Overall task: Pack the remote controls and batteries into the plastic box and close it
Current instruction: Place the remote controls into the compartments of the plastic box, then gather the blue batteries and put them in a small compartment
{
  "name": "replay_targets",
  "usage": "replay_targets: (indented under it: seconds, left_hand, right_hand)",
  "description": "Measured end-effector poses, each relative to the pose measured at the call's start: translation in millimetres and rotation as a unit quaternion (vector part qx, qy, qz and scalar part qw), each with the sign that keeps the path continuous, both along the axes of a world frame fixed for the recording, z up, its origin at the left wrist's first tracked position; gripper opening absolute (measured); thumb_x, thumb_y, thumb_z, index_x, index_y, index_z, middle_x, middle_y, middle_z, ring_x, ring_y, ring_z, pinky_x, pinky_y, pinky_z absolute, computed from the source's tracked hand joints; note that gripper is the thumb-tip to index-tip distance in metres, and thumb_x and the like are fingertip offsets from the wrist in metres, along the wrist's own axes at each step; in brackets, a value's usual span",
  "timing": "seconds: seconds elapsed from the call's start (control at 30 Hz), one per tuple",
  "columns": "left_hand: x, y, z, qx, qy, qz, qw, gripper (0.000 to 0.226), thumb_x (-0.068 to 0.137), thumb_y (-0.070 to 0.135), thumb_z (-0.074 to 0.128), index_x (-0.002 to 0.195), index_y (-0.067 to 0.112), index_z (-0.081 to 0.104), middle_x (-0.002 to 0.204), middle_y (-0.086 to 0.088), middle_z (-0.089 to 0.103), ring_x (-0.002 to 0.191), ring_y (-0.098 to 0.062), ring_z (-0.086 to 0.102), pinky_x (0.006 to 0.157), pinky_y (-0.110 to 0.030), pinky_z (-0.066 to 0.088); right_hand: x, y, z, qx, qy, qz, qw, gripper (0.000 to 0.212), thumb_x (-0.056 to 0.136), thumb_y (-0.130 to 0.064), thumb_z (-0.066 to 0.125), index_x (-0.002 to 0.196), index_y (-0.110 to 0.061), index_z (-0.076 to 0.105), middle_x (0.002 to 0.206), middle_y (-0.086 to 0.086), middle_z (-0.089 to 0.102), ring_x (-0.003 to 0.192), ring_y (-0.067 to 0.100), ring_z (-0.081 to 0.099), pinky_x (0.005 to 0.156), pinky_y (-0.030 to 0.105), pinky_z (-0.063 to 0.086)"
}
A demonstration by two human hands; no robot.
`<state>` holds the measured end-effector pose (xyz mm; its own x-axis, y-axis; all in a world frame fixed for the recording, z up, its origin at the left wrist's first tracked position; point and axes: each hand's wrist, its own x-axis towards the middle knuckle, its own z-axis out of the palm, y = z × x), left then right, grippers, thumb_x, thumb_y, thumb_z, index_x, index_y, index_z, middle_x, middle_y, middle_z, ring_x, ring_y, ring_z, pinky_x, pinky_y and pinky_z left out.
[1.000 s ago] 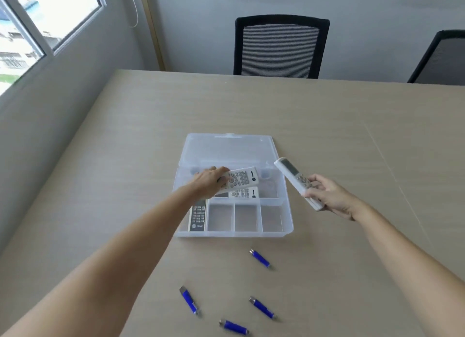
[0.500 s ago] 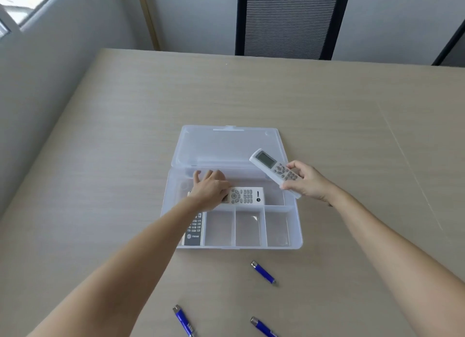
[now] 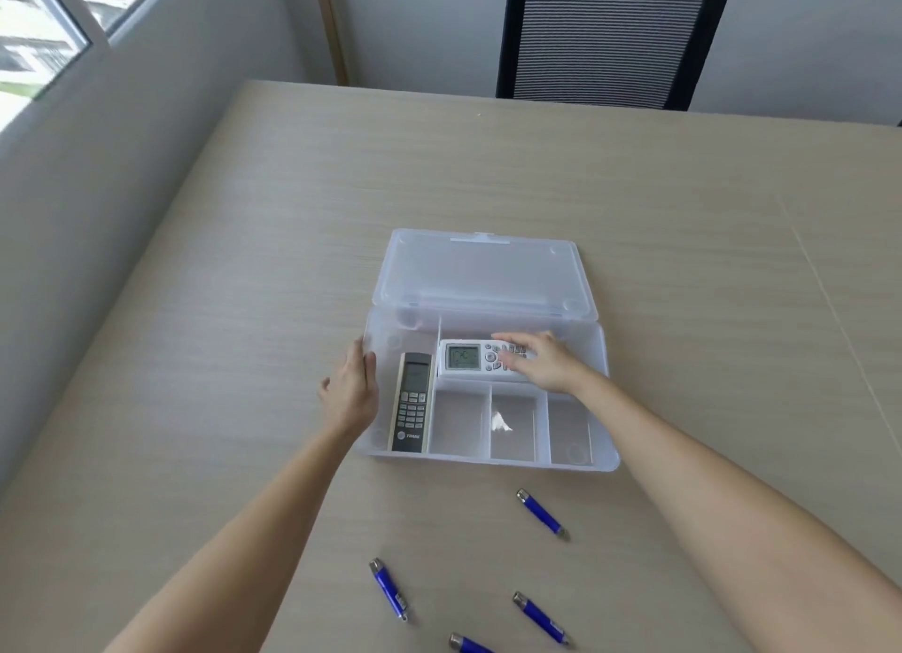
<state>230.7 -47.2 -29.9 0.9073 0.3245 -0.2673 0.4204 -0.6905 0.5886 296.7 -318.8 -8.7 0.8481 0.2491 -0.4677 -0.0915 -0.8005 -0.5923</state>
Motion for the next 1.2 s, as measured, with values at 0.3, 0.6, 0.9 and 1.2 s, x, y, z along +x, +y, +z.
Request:
replay_targets:
  seconds: [0.3, 0.6, 0.9, 1.2]
  left_hand:
    - [1.5, -1.1, 9.8, -0.038, 0.064, 0.02, 0.997, 0.046, 0.101, 0.039, 0.018, 0.146, 0.029, 0.022, 0.147, -0.008, 0.043, 0.133, -0.036, 0.04, 0.113, -0.063, 0.014]
    - [-114.7, -1.1, 28.4, 0.122, -0.203, -0.303, 0.923, 0.041, 0.071, 0.003, 0.038, 0.105, 0.021, 0.051, 0.109, -0.007, 0.058, 0.098, -0.031, 0.057, 0.082, -0.034, 0.035]
    - [-220.1, 14.5, -14.6, 0.165, 0.007, -0.43, 0.887, 0.018, 0.081, 0.018, 0.062, 0.094, 0.023, 0.05, 0.1, -0.002, 0.058, 0.095, -0.027, 0.059, 0.074, -0.034, 0.05]
    - [-242.5, -64.6, 1.3, 0.06, -0.041, -0.544, 0.836, 0.009, 0.091, 0.019, 0.052, 0.098, 0.014, 0.051, 0.104, -0.005, 0.06, 0.095, -0.025, 0.055, 0.08, -0.034, 0.048]
  right_hand:
    - [-16.1, 13.3, 16.6, -0.087, 0.014, 0.033, 0.996, 0.048, 0.099, -0.038, 0.031, 0.147, -0.035, 0.028, 0.149, 0.018, 0.036, 0.146, 0.031, 0.015, 0.114, 0.041, 0.018]
    - [-181.0, 15.1, 29.7, 0.034, -0.307, 0.098, 0.946, 0.016, 0.093, -0.018, 0.052, 0.097, -0.011, 0.066, 0.082, 0.004, 0.065, 0.072, 0.021, 0.063, 0.065, 0.03, 0.053]
    - [-224.1, -12.9, -29.8, -0.188, -0.143, 0.066, 0.969, 0.029, 0.083, 0.007, 0.049, 0.105, -0.011, 0.045, 0.102, 0.009, 0.056, 0.098, 0.033, 0.055, 0.068, 0.038, 0.043]
    - [-261.1, -35.3, -15.0, -0.048, 0.048, -0.064, 0.996, 0.02, 0.077, -0.009, 0.066, 0.096, -0.004, 0.068, 0.091, 0.008, 0.067, 0.082, 0.019, 0.059, 0.079, 0.028, 0.049]
